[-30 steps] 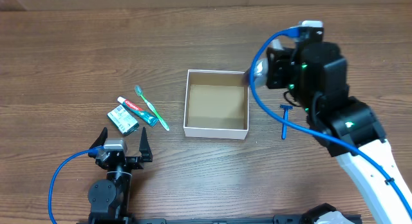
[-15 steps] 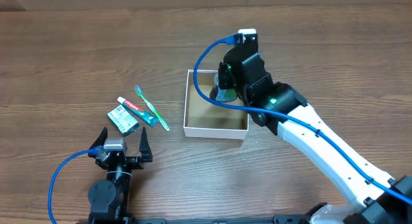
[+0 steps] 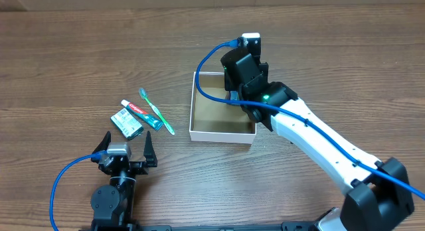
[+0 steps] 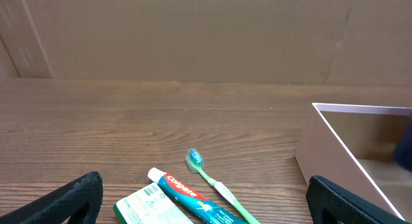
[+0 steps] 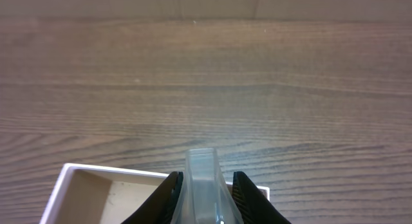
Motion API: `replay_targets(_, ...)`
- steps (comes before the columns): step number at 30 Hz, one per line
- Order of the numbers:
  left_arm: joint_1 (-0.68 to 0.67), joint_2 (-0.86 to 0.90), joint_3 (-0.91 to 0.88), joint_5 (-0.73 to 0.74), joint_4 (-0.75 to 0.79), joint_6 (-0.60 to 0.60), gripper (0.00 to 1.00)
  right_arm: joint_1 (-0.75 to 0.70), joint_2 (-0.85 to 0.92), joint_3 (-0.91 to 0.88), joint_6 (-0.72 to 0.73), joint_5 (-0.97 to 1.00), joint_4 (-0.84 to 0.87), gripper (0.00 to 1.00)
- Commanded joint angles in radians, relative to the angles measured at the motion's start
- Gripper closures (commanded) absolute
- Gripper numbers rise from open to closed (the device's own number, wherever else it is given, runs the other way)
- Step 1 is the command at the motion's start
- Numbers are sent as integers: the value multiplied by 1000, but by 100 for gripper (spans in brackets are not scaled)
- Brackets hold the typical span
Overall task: Pack container
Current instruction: 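Carry the soap bottle into the box and release it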
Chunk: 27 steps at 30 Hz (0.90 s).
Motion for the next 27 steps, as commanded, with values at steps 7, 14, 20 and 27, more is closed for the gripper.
replay_targets(7,7,-9,-4,8,3,19,0,-1,52,36,2,42,28,73)
replay_targets(14,7,-9,-4,8,3,19,0,-1,52,29,2,41,-5,73)
replay_targets(20,7,-9,-4,8,3,19,0,-1,52,29,2,41,-10,41)
replay_targets(27,7,-9,-4,8,3,19,0,-1,33,42,-44,53,5,17)
